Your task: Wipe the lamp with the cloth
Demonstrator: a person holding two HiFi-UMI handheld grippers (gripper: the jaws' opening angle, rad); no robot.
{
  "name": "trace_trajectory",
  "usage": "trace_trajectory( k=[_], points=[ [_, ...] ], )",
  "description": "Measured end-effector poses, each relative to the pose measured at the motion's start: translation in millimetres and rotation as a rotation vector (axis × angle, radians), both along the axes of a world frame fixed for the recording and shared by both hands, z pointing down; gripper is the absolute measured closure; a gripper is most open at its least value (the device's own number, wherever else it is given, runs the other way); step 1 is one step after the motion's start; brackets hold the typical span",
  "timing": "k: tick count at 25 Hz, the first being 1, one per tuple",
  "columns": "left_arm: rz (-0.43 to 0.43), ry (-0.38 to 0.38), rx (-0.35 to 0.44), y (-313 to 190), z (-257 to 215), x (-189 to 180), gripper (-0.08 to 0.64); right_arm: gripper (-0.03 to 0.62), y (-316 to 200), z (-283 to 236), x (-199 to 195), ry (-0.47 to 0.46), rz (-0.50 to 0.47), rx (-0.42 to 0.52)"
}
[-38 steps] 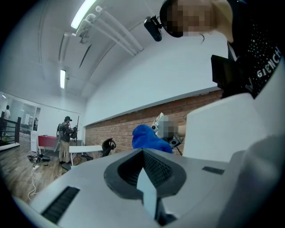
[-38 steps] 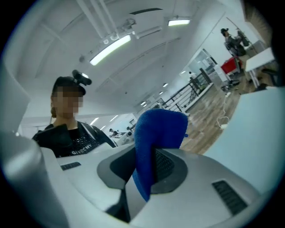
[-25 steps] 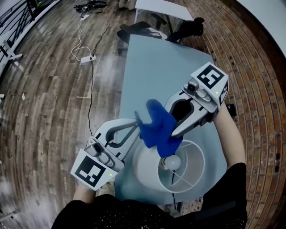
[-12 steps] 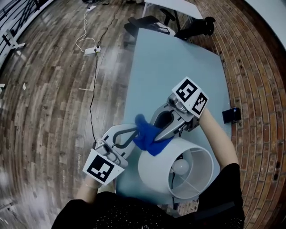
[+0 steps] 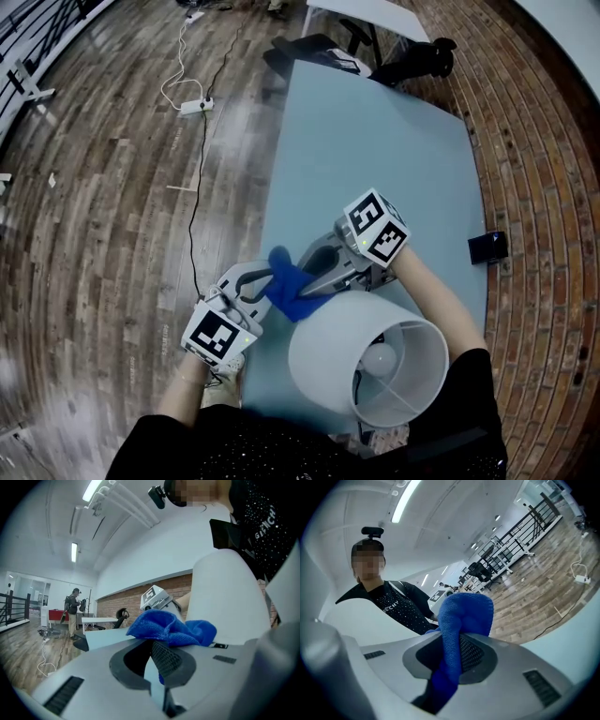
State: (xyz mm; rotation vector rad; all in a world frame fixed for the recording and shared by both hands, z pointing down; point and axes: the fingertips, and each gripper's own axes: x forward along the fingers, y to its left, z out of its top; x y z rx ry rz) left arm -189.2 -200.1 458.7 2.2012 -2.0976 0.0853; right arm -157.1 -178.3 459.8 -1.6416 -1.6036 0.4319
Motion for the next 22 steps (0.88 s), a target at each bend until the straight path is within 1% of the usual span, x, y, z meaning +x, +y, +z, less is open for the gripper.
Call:
trace_trajectory(
  k=[3, 5, 9, 11, 13, 14, 16, 18, 20, 22],
  points=[
    [-0.017, -0.013, -0.055, 3.9, 15.6, -2.9, 0.551, 0.515, 4.5, 20.1, 0.7, 0.008, 0.023, 0.065],
    [-0.038, -0.012, -0.052, 6.2, 12.6, -6.3, 0.552, 0.515, -1.1, 19.1, -2.7, 0.005, 0.059, 0.087],
    [-0.074, 0.07, 0.037, 5.5, -17.3, -15.8, 0.551, 0.517, -34.8, -16.6, -14.7, -0.053, 0.207, 0.101],
    [-0.074, 0.106, 0.086, 6.1, -40.3, -15.3, 0.551, 0.517, -51.5, -47.4, -13.7, -0.103, 0.296, 0.111],
    [-0.071, 0.129, 0.116, 10.2, -64.9, -11.0, 0.552, 0.515, -63.2, -82.9, -8.7, -0.156, 0.387, 0.131],
    [-0.058, 0.128, 0.124, 13.8, -76.4, -5.6, 0.551, 0.517, -66.9, -100.7, -4.3, -0.182, 0.433, 0.145],
    [-0.001, 0.107, 0.135, 20.6, -98.7, 12.3, 0.551, 0.517, -75.2, -135.7, 8.2, -0.229, 0.545, 0.181],
    [0.045, 0.063, 0.143, 25.9, -120.8, 27.2, 0.552, 0.517, -86.2, -171.3, 22.3, -0.259, 0.707, 0.208],
    [0.08, 0.029, 0.152, 33.9, -141.1, 39.5, 0.552, 0.515, -88.4, -206.8, 38.5, -0.285, 0.879, 0.187],
    [0.138, 0.028, 0.167, 44.3, -158.9, 52.9, 0.552, 0.515, -77.9, -236.7, 54.3, -0.324, 1.01, 0.161]
  ],
)
